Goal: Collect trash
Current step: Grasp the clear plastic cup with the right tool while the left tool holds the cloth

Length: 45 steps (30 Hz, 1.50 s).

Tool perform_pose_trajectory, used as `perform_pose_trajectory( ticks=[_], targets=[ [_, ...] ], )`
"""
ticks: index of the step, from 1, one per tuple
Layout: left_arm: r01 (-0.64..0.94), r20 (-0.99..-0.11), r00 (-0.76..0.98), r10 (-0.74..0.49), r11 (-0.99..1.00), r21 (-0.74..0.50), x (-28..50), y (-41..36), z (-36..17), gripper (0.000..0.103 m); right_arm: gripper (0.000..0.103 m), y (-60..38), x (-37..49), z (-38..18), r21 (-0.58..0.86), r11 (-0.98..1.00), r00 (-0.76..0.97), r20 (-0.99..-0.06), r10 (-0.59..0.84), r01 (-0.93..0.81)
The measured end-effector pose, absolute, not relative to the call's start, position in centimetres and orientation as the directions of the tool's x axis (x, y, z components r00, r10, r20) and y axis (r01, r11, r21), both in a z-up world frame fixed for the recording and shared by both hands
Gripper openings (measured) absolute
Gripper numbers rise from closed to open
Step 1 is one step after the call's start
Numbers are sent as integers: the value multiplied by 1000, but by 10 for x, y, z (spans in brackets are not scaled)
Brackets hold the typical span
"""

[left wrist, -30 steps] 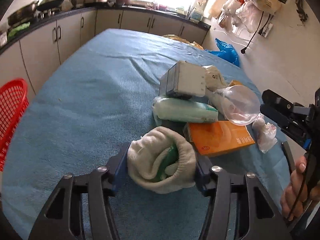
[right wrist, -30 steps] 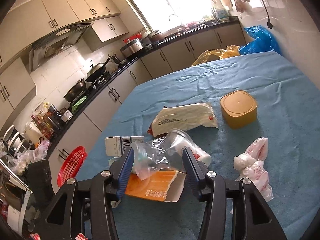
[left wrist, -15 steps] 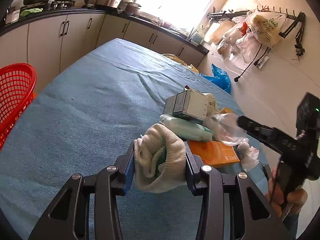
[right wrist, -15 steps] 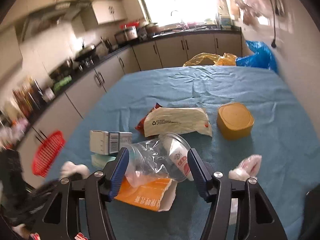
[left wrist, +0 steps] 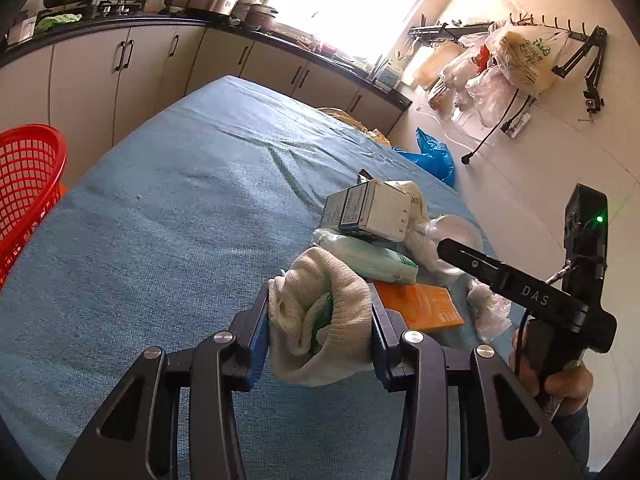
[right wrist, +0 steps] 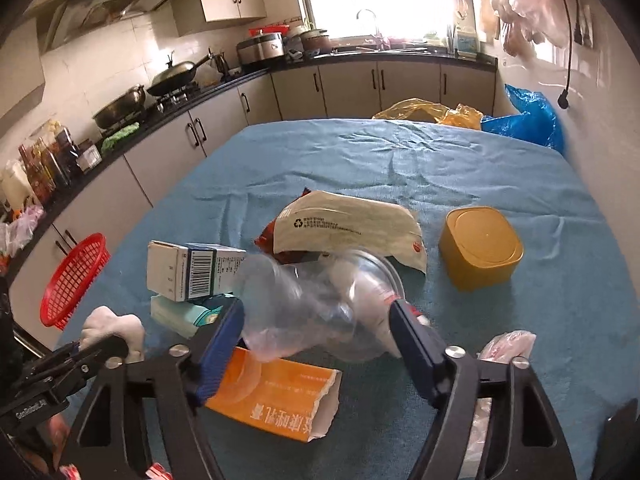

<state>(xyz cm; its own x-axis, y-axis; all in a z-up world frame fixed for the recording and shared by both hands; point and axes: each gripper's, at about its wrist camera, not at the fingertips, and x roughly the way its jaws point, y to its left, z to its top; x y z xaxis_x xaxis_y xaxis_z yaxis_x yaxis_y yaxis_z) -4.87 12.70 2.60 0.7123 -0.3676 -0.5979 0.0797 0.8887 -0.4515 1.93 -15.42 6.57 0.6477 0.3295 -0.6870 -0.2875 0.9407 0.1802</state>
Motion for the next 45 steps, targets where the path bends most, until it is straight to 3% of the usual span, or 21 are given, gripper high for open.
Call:
perform_pose_trajectory(
  ticks=[3, 4, 5, 10, 14, 22, 26, 31, 36, 40, 45],
  targets=[
    [80, -598, 713, -367, 889, -452, -48, 127, 26, 41, 49, -156, 15, 68, 208, 930, 648, -670, 362, -304],
    [80, -598, 712, -368, 889, -451, -48, 127, 26, 41, 26, -155, 16, 67, 224, 922, 631, -677, 380, -315],
    [80, -598, 712, -369, 888, -452, -48, 127, 26, 41, 25, -155, 16, 65, 231, 919, 620, -683, 387, -319],
    [82, -598, 710, -371, 887, -454, -48, 126, 26, 41, 25, -158, 11, 72, 233, 921, 654, -650, 387, -312],
    [81, -598, 708, -374, 885, -458, -47, 128, 25, 41, 59, -176, 10, 82, 339, 903, 669, -609, 426, -266],
    [94, -585, 713, -385, 880, -465, -49, 125, 27, 41, 62, -187, 33, 76, 500, 859, 551, -688, 473, -113],
    [97, -579, 718, -387, 879, -468, -51, 128, 27, 41, 62, -175, 43, 68, 510, 854, 514, -708, 484, -102],
    [96, -579, 717, -387, 878, -469, -51, 130, 27, 41, 62, -148, 43, 77, 348, 922, 552, -741, 382, -169],
    [95, -579, 717, -388, 877, -471, -51, 131, 28, 41, 60, -149, 51, 63, 331, 930, 531, -765, 363, -159],
    [96, -581, 715, -388, 878, -468, -50, 129, 29, 41, 32, -145, 54, 49, 345, 918, 498, -771, 397, -197],
    [96, -579, 717, -388, 878, -469, -50, 129, 29, 41, 25, -150, 42, 60, 348, 909, 573, -706, 416, -231]
  ],
)
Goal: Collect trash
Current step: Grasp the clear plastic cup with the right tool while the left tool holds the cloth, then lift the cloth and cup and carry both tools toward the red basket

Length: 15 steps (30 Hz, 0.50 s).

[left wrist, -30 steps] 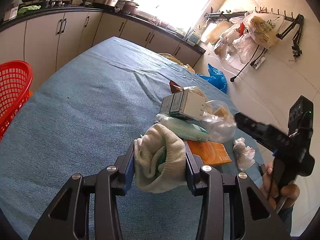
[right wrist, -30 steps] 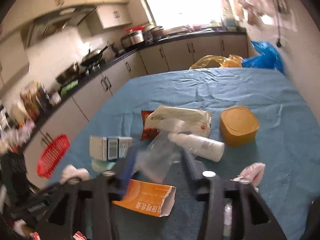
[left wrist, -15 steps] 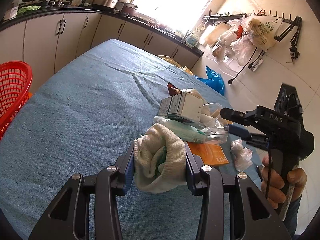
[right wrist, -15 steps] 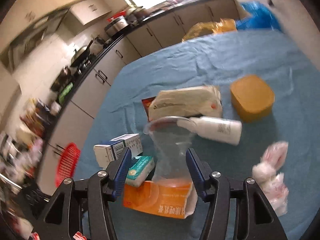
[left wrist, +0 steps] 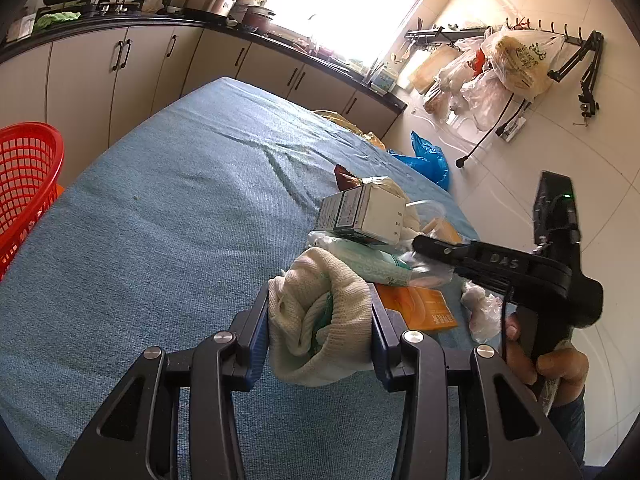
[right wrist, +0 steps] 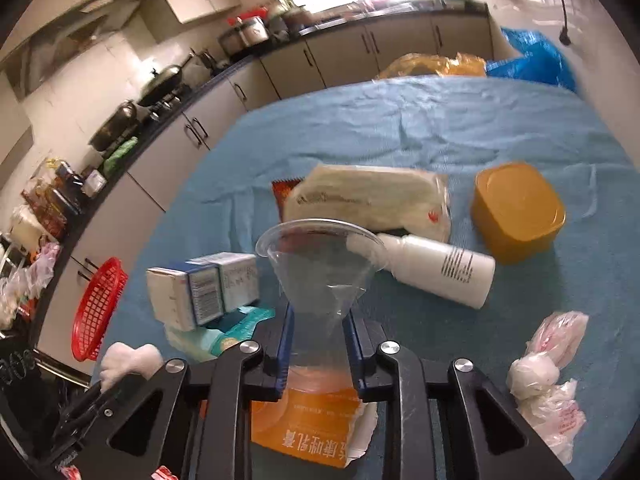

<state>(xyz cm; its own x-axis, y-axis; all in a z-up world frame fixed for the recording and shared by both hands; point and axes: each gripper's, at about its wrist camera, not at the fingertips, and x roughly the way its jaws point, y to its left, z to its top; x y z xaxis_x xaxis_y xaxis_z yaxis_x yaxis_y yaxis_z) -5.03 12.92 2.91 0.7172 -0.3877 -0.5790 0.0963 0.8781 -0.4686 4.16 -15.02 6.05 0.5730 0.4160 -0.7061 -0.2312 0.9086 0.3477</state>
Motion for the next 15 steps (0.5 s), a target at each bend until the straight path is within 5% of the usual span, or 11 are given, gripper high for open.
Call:
perform_pose_trajectory(
  ticks=[7, 15],
  targets=[
    [101, -570, 724, -388, 877, -470, -52, 131, 29, 41, 25, -153, 20, 89, 331, 904, 691, -587, 421, -270],
    [103, -567, 726, -389, 877, -470, -53, 131, 29, 41, 25, -149, 13, 96, 346, 885, 690, -558, 461, -312]
  ],
)
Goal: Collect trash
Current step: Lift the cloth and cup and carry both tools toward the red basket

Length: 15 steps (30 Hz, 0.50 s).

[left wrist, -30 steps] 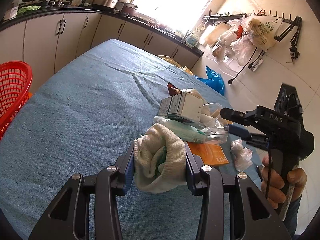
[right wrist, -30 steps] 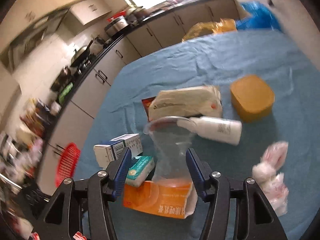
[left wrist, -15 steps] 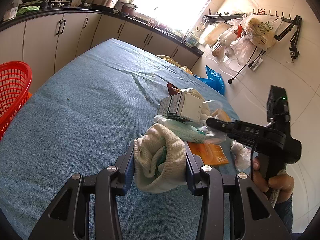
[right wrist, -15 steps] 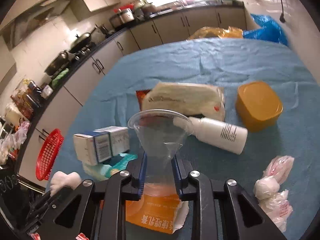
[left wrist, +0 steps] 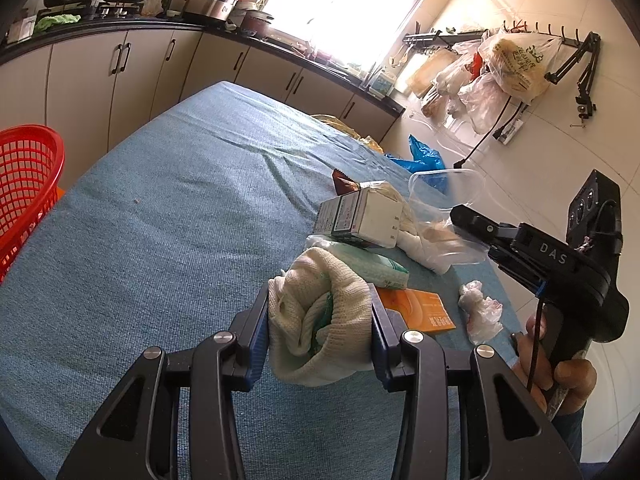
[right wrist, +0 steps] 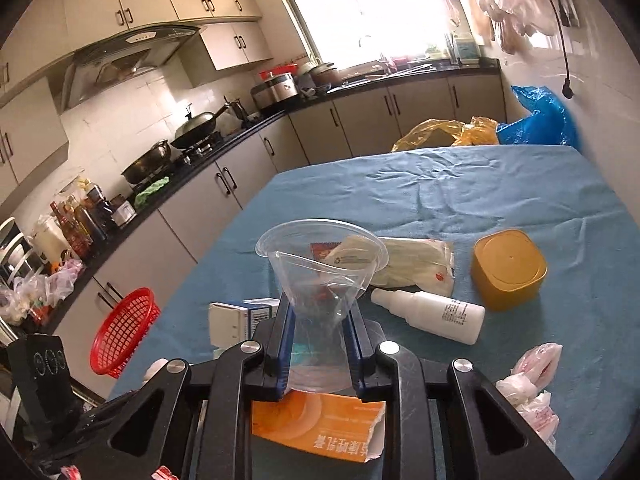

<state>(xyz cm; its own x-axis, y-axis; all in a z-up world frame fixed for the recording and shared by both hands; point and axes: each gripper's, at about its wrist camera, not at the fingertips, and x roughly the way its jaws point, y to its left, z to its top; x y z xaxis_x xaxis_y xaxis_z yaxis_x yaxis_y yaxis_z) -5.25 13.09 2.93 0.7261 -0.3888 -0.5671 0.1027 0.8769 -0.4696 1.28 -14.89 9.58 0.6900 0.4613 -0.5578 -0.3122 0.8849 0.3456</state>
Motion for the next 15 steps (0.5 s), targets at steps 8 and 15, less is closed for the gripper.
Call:
perform_pose_trajectory(
  ticks=[8, 15],
  targets=[
    [102, -567, 726, -388, 877, -469, -53, 131, 29, 41, 25, -144, 7, 98, 346, 873, 687, -541, 486, -345],
    [102, -569, 725, -389, 877, -469, -52, 131, 29, 41, 25, -143, 5, 97, 347, 866, 683, -535, 498, -360]
  ],
)
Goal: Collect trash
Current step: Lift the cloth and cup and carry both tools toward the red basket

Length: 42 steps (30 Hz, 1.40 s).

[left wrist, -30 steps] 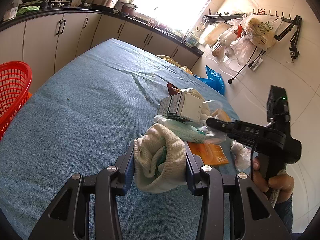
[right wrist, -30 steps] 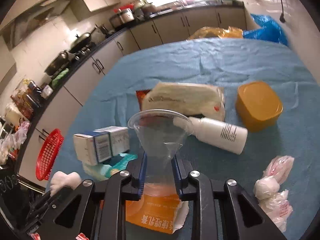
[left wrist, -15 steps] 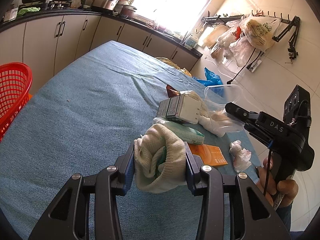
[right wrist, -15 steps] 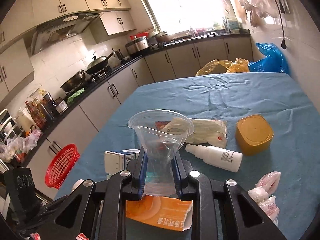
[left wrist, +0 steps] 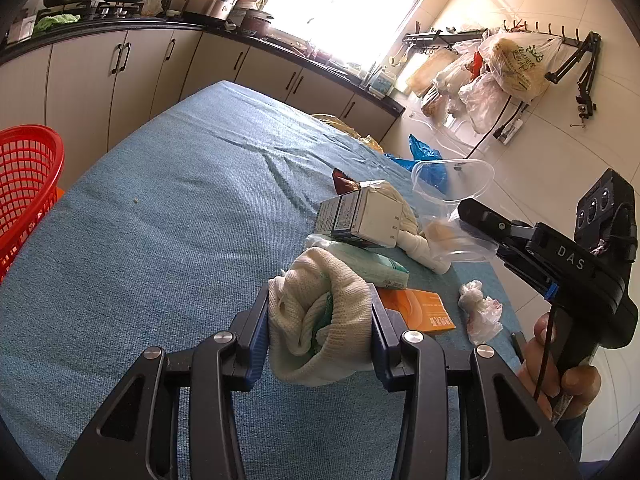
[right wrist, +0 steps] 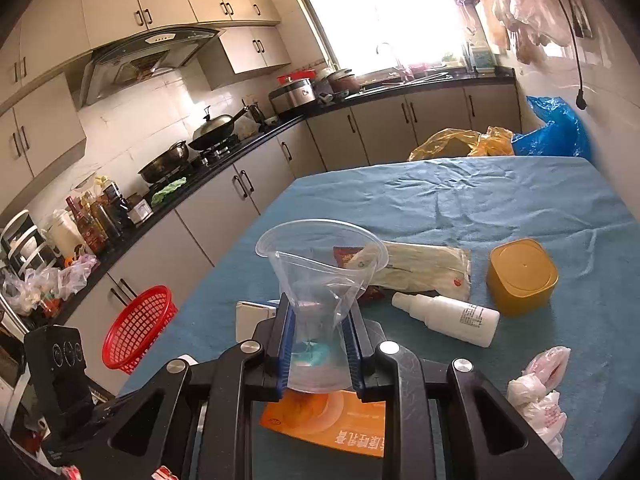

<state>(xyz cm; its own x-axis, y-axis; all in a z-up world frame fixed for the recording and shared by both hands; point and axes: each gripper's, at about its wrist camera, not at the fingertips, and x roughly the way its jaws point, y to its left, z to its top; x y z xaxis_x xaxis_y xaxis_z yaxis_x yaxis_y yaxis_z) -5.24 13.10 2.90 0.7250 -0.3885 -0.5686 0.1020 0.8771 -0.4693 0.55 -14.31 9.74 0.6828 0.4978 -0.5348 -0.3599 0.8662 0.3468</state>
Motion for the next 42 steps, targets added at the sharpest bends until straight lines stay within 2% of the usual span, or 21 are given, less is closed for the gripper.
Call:
perform_pose_trajectory(
  ticks=[42],
  targets=[
    [93, -570, 730, -377, 881, -464, -51, 130, 28, 41, 25, -132, -4, 98, 332, 847, 675, -513, 531, -415]
  ],
)
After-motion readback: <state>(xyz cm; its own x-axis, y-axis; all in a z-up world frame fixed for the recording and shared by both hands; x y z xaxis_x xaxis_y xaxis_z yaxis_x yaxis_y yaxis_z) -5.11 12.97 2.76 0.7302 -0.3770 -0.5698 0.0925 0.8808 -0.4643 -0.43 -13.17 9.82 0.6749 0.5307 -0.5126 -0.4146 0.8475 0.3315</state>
